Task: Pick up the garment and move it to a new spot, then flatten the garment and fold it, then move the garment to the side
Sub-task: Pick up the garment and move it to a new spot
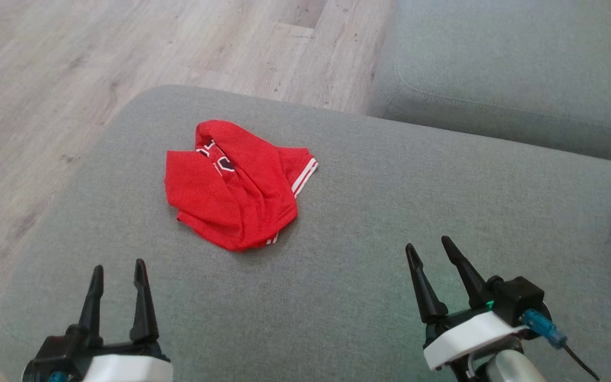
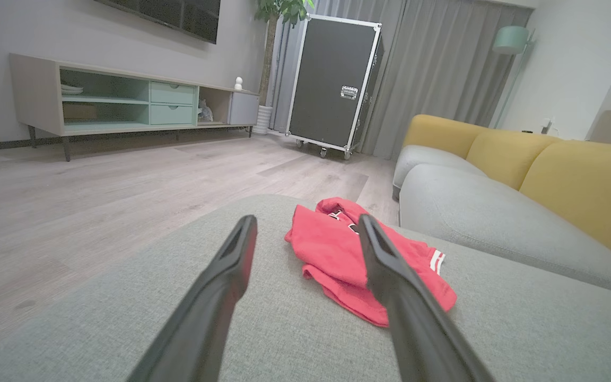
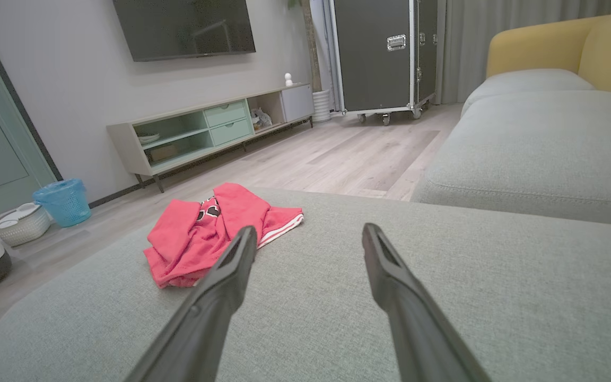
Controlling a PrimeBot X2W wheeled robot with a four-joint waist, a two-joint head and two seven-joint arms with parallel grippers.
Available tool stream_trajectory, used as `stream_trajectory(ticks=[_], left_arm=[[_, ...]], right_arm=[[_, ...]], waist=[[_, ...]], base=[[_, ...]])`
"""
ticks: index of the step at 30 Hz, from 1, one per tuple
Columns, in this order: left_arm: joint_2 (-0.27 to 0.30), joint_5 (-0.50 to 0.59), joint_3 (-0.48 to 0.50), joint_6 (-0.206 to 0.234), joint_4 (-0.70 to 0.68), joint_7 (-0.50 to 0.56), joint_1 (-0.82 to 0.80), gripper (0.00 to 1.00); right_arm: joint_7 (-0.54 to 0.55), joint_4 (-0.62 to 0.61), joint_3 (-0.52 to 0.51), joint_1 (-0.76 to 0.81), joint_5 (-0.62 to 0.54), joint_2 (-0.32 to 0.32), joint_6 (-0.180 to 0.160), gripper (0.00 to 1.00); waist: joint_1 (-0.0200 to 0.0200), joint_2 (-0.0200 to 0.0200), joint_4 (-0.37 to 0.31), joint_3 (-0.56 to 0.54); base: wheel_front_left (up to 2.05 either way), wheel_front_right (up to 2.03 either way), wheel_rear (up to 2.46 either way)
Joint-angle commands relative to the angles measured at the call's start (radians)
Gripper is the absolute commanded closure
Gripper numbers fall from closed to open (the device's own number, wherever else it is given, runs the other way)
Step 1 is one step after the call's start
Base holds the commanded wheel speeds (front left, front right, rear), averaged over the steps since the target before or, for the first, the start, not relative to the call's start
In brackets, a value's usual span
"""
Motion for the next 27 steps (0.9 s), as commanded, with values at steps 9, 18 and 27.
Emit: stream_trajectory(ticks=[9,18,27], left_arm=[[0.055,0.031,-0.076,-0.035,0.067,0.027,-0.149,0.00],[0.220,-0.085,-0.532,-0.041,0.129,0.259,-0.438,0.00],[0.261,-0.116,-0.613,-0.029,0.327,0.328,-0.649,0.00]], right_arm=[[-0.011,-0.040,-0.008,-0.051,-0.019,-0.003,-0.001,0.00],[-0.011,-0.055,-0.051,-0.102,-0.055,-0.003,-0.001,0.00],[-0.011,-0.075,-0.061,-0.152,-0.067,-0.003,-0.001,0.00]], waist=[[0.0000,-0.0001,-0.043,0.087],[0.0000,-0.0001,-0.097,0.202],[0.0000,-0.0001,-0.182,0.302]], base=[[0.00,0.00,0.00],[0.00,0.00,0.00],[0.00,0.00,0.00]])
